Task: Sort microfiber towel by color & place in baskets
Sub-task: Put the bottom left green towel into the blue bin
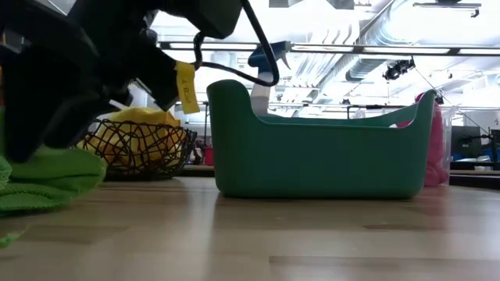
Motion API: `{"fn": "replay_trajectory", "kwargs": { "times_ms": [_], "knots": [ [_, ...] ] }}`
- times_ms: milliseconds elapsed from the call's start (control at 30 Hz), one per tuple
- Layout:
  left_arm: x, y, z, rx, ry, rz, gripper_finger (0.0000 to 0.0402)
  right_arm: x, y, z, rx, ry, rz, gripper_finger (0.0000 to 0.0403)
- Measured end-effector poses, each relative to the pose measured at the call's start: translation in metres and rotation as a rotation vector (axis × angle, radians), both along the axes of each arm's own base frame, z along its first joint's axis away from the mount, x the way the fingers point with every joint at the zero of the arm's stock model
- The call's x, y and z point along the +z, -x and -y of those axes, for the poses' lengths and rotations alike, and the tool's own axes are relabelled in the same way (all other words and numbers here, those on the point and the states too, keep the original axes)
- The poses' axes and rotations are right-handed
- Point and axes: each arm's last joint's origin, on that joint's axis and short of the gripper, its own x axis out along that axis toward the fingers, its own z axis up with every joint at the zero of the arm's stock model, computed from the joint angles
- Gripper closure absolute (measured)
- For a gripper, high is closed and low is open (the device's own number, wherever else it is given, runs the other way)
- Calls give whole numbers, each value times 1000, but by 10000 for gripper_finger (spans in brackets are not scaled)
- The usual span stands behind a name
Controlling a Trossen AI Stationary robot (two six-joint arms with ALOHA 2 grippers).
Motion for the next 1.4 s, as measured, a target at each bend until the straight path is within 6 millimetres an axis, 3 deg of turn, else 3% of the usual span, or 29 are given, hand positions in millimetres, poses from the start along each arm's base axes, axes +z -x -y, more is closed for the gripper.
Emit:
{"fn": "replay_trajectory", "kwargs": {
  "times_ms": [167, 233, 300, 400, 433, 500, 600, 767, 900, 1067, 1200, 1333, 1400],
  "knots": [
    [-2, 3, 10, -49, 38, -1, 196, 0, 4, -4, 20, 3, 0, 149],
    [-2, 3, 12, -83, 54, 9, 218, 0, 6, -5, 29, 5, 0, 149],
    [-2, 3, 13, -102, 69, 9, 265, 0, 6, -5, 31, 8, -1, 149],
    [3, 2, 15, -114, 101, 19, 369, 0, 6, -5, 37, 14, -2, 149],
    [8, 0, 16, -121, 111, 41, 383, 0, 6, -5, 41, 20, -4, 149],
    [29, -5, 18, -146, 144, 108, 388, 0, 6, -5, 48, 28, -6, 149],
    [77, -11, 17, -164, 193, 233, 398, 0, 6, -5, 52, 32, -7, 149],
    [191, -11, 4, -162, 281, 610, 400, 2, 7, -4, 47, 41, 6, 149],
    [265, -6, -13, -183, 221, 967, 401, 4, 7, -1, 21, 70, 47, 149],
    [303, -10, -36, -290, 9, 1383, 401, 9, 9, 4, -14, 99, 104, 149],
    [323, -17, -51, -344, -233, 1564, 401, 15, 12, 9, -45, 96, 148, 149],
    [327, -34, -64, -374, -338, 1644, 401, 18, 14, 12, -57, 103, 169, 149],
    [318, -45, -67, -371, -328, 1628, 402, 18, 14, 12, -59, 105, 172, 149]
  ]
}}
